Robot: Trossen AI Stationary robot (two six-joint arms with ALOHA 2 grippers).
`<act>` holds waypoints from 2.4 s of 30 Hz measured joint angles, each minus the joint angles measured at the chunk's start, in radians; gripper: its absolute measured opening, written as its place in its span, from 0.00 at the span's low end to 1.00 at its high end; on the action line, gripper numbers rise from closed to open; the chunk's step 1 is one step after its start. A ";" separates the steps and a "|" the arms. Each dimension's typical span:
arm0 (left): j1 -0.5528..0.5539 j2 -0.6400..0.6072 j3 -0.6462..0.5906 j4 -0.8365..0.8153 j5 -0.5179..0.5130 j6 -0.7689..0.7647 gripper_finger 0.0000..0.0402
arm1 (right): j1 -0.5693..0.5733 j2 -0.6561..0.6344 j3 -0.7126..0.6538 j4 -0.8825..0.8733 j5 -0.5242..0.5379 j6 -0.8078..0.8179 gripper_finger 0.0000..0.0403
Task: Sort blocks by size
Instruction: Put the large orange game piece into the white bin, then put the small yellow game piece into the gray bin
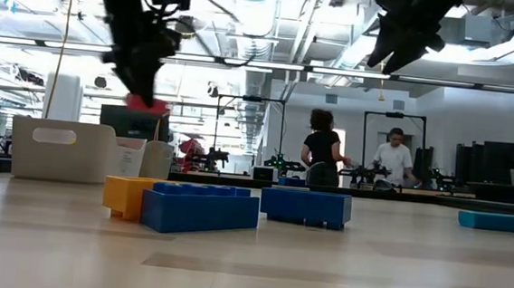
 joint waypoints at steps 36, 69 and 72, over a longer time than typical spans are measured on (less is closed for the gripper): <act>-0.663 0.276 0.005 0.467 0.379 0.284 0.71 | 0.000 0.022 0.000 0.032 -0.038 -0.043 0.70; -0.675 0.525 -0.059 0.804 0.431 0.338 0.54 | 0.005 0.022 0.000 -0.087 -0.064 -0.061 0.70; -0.675 0.525 -0.061 0.849 0.431 0.347 0.49 | 0.005 0.022 0.000 -0.087 -0.064 -0.062 0.70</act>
